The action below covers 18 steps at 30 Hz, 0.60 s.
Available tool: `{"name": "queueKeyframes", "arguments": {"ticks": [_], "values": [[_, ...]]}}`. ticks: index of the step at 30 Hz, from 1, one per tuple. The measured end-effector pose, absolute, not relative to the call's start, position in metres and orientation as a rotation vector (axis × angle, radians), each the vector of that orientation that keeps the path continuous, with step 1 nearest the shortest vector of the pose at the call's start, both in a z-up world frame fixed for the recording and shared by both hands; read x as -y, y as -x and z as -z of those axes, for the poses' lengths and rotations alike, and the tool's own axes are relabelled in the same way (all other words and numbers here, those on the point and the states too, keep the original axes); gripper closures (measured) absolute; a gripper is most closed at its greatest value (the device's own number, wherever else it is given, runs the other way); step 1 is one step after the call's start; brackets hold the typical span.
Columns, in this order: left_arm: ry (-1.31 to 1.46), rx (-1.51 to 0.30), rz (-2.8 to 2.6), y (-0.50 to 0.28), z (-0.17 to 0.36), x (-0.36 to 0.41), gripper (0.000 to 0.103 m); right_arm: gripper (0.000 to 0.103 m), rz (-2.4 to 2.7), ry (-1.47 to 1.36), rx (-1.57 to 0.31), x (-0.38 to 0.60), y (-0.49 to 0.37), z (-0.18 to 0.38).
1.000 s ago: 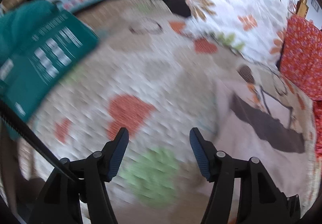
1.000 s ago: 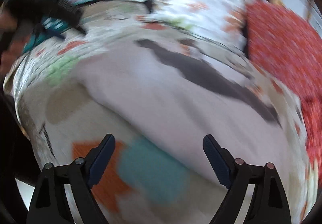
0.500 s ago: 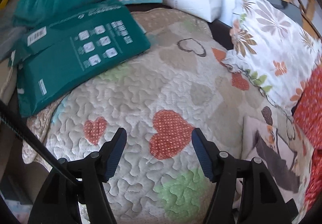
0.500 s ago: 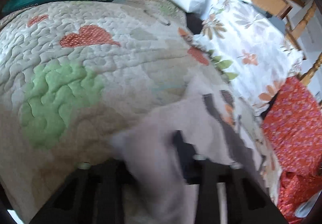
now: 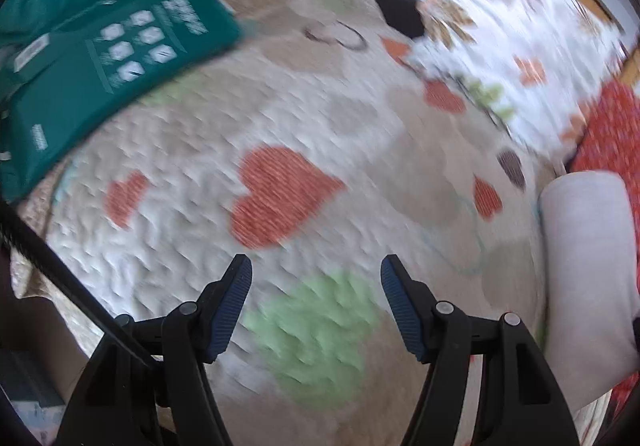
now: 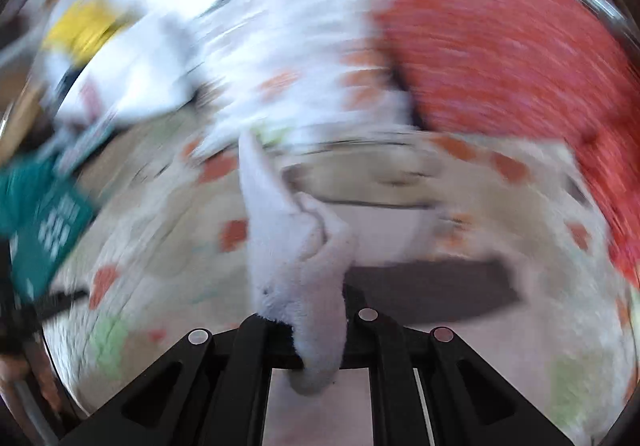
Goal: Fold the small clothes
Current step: 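Grasp the side edge of the white top with the right gripper, then fold the grasped edge over the top with the right gripper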
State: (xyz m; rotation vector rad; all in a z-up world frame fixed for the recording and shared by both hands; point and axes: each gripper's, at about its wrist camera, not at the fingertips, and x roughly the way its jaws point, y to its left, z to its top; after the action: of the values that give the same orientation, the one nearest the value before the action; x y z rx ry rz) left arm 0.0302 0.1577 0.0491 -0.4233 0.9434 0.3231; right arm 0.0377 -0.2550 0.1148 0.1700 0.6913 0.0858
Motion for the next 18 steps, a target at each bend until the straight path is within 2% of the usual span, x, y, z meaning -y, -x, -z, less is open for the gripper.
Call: {"name": "queueKeyframes", "arguments": {"ticks": [5,9,15,18], "values": [[0.298,-0.959,-0.169,-0.043,-0.054,-0.095,0.037,0.096,0.088,-0.27,-0.82,0.354,-0.005,-0.06],[0.261,-0.964,-0.041,-0.046,-0.067,-0.036,0.037,0.096,0.078,-0.368,-0.919,0.383,0.0,-0.015],[0.226,-1.009,0.113,-0.057,-0.074,0.051,0.037,0.092,0.038,-0.338,-0.916,0.381,0.003,-0.02],[0.215,-1.03,0.149,-0.066,-0.069,0.076,0.037,0.08,0.03,-0.407,-0.871,0.399,0.019,-0.034]]}}
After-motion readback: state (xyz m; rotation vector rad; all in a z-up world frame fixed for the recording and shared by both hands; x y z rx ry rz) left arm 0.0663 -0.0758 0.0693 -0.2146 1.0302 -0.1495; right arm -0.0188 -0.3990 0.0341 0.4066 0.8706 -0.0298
